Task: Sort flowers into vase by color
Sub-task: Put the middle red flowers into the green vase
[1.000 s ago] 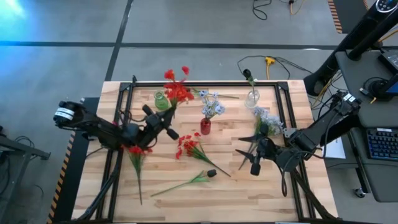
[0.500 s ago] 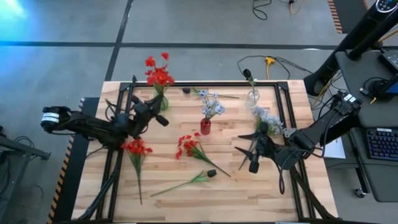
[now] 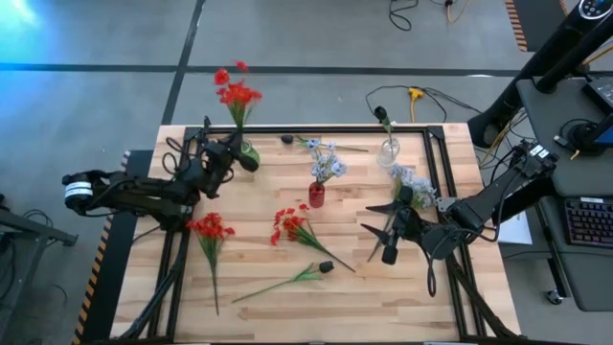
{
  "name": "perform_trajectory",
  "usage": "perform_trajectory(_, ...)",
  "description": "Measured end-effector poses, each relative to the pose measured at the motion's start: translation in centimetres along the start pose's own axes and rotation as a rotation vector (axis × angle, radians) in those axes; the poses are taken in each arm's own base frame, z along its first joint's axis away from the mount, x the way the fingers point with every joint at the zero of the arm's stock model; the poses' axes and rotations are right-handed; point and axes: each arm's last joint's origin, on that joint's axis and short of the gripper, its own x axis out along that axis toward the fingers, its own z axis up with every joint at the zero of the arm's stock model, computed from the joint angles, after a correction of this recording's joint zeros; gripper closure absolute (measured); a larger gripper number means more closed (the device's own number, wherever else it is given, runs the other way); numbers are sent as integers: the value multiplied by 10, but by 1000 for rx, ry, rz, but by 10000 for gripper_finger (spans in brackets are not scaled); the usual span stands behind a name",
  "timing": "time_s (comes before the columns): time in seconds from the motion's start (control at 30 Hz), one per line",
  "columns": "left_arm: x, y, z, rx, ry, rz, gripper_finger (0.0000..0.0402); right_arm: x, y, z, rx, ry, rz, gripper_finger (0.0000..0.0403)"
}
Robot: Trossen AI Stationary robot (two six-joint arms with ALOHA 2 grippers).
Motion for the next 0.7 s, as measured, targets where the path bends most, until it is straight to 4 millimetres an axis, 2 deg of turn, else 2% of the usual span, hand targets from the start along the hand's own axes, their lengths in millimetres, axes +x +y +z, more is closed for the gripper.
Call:
perform_trajectory(0.27,9,11,-4,54,16,68,401,0,-1,1,3,-6,-15,204)
perform_trajectory(0.7,14,16,-4,35,-28,-36,401,0,-1,1,3,-6,-17,204)
